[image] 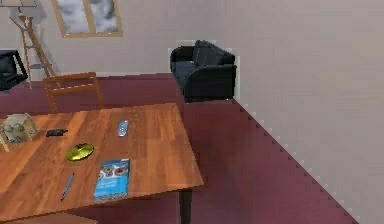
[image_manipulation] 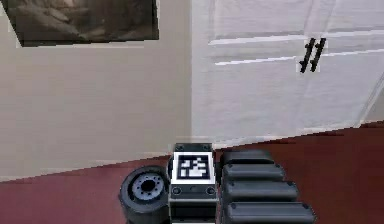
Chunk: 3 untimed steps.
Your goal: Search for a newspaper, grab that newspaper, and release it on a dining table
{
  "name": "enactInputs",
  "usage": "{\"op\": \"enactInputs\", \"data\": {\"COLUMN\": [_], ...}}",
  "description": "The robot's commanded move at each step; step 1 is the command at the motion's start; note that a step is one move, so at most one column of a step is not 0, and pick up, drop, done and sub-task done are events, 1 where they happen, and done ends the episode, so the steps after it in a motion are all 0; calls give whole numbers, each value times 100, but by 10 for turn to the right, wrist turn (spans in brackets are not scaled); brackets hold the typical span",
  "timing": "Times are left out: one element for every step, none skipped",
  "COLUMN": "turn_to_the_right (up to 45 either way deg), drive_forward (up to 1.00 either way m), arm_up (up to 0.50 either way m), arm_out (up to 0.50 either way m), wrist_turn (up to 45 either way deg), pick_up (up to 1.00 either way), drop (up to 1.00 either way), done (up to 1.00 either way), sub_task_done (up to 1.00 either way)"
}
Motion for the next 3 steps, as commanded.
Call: {"op": "enactInputs", "data": {"turn_to_the_right": [-210,0,-450], "drive_forward": [0,30,0], "arm_up": [0,0,0], "arm_out": [0,0,0], "wrist_turn": [0,0,0], "pick_up": [0,0,0], "drop": [0,0,0], "done": [0,0,0], "sub_task_done": [0,0,0]}}
